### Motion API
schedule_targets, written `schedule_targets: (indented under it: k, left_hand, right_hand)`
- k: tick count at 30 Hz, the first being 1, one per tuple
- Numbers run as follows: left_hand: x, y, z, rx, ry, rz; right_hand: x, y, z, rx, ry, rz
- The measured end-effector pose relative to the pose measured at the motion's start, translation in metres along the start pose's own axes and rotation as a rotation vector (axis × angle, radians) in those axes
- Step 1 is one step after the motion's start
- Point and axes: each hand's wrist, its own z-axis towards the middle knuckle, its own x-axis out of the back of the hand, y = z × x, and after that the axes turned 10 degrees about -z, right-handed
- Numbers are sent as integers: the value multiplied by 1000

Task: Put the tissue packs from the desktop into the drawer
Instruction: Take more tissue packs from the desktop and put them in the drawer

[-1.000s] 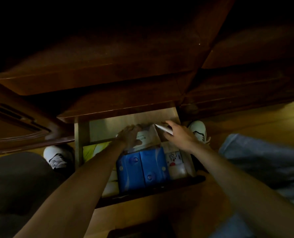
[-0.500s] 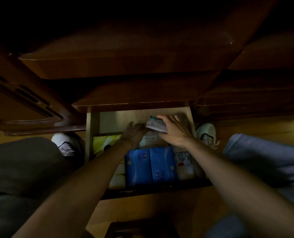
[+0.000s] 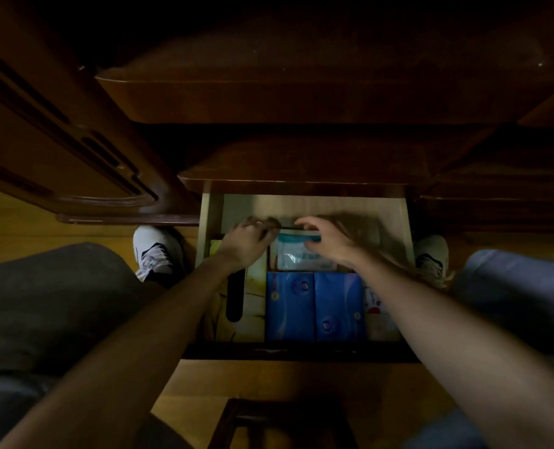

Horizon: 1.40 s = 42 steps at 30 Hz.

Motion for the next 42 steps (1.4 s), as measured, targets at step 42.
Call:
schedule_targets:
  k: [42]
  left_hand:
    - [382,324,-55,-510,761,454]
  right_hand:
    - [395,-245,-152,97,888,-575]
